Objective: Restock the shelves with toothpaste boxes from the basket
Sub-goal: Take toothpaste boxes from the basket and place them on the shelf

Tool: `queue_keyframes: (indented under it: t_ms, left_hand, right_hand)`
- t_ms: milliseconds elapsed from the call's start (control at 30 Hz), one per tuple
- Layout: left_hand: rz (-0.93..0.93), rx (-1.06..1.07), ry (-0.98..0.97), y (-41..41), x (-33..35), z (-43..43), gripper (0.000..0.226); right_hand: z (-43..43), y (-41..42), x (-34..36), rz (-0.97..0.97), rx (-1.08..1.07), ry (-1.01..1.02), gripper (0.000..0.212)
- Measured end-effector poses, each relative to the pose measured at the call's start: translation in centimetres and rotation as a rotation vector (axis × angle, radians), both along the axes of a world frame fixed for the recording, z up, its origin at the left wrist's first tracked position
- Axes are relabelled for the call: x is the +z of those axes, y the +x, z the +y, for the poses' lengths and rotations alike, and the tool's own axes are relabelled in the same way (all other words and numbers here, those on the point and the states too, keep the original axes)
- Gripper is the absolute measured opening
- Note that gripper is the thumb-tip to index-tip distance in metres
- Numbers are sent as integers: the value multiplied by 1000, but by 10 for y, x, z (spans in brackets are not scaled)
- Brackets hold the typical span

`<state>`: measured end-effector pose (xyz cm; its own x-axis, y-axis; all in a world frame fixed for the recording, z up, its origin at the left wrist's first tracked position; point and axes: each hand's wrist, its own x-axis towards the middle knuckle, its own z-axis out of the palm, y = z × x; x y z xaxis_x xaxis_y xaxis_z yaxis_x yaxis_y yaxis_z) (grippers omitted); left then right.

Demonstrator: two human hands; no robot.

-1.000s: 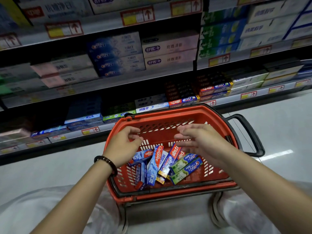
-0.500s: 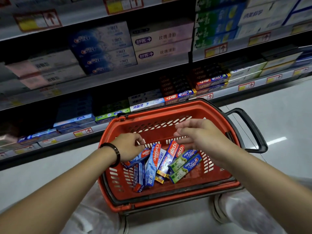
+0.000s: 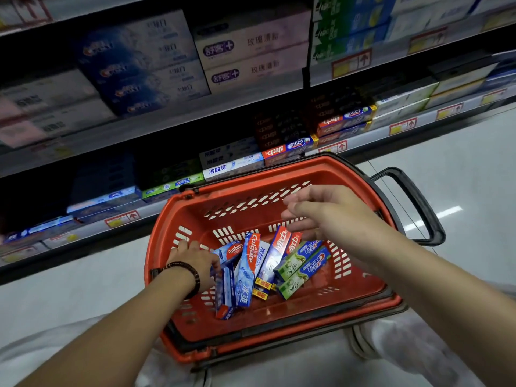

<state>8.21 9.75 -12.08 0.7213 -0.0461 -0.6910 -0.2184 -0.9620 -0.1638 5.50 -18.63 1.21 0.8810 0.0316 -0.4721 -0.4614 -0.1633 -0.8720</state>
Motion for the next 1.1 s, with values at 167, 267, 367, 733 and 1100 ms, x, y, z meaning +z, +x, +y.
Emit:
queue_keyframes:
  t_ms: [167,267,367,733,1100]
  left_hand:
    - [90,-101,136,-2,-7,2,37]
    - [81,-175,214,-7,-14,5,45]
    - [52,-214,235,-11,-20,7,48]
    - [8,-134,42,-9,-15,5,46]
    - [-171,-20,-178,0,-16,12,33]
  right_hand:
    - [1,-2,0,10,17,13,10]
    - [2,-2,-1,8,23,19,10]
    - [2,-4,-2,12,31,10,12]
    - [5,-5,0,27,66,10,12]
    - [9,-7,2,40,93,21,12]
